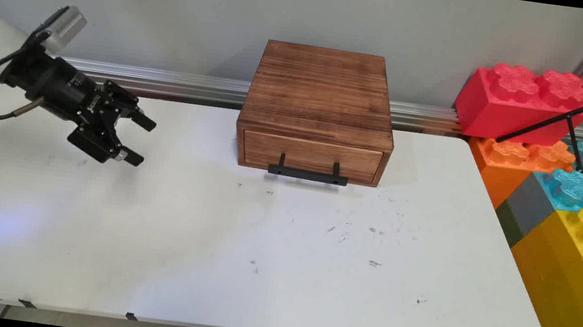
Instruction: Open the drawer
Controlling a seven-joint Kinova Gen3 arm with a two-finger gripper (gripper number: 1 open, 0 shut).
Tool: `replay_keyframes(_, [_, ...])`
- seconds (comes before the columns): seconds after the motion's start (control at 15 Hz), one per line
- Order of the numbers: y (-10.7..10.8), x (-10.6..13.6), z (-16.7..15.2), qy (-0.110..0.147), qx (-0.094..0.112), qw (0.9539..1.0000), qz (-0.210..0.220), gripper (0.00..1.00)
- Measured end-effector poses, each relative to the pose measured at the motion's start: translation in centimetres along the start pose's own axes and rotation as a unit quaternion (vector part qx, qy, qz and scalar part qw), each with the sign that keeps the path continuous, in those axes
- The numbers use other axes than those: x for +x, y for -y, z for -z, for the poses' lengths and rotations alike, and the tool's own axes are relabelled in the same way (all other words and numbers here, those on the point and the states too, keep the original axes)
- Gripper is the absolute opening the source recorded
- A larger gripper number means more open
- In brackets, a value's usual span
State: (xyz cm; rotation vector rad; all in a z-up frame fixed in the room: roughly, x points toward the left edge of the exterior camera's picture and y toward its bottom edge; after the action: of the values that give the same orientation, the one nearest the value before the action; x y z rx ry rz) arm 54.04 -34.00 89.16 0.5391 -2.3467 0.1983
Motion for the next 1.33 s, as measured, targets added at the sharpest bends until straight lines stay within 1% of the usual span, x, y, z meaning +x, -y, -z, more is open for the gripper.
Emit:
replay_keyframes(0.13, [0.0, 0.8, -0.2, -0.005, 0.004, 1.0, -0.001, 1.0])
replay_keyframes(0.27, [-0.1, 2.3, -0.6, -0.011, 0.007, 0.9999, -0.004, 1.0])
replay_keyframes(0.4, [-0.2, 4.9, -1.5, -0.022, 0.011, 0.9997, -0.007, 1.0])
replay_keyframes(0.53, [-0.2, 7.9, -2.7, -0.025, 0.014, 0.9995, -0.012, 1.0])
replay_keyframes(0.73, [0.0, 13.2, -5.6, -0.01, 0.014, 0.9996, -0.02, 1.0])
replay_keyframes(1.0, [0.0, 18.5, -9.2, 0.011, 0.02, 0.9994, -0.026, 1.0])
replay_keyframes(1.13, [-0.2, 20.6, -11.2, 0.028, 0.028, 0.9988, -0.03, 1.0])
replay_keyframes(1.33, [-0.3, 22.8, -13.9, 0.054, 0.039, 0.9972, -0.035, 1.0])
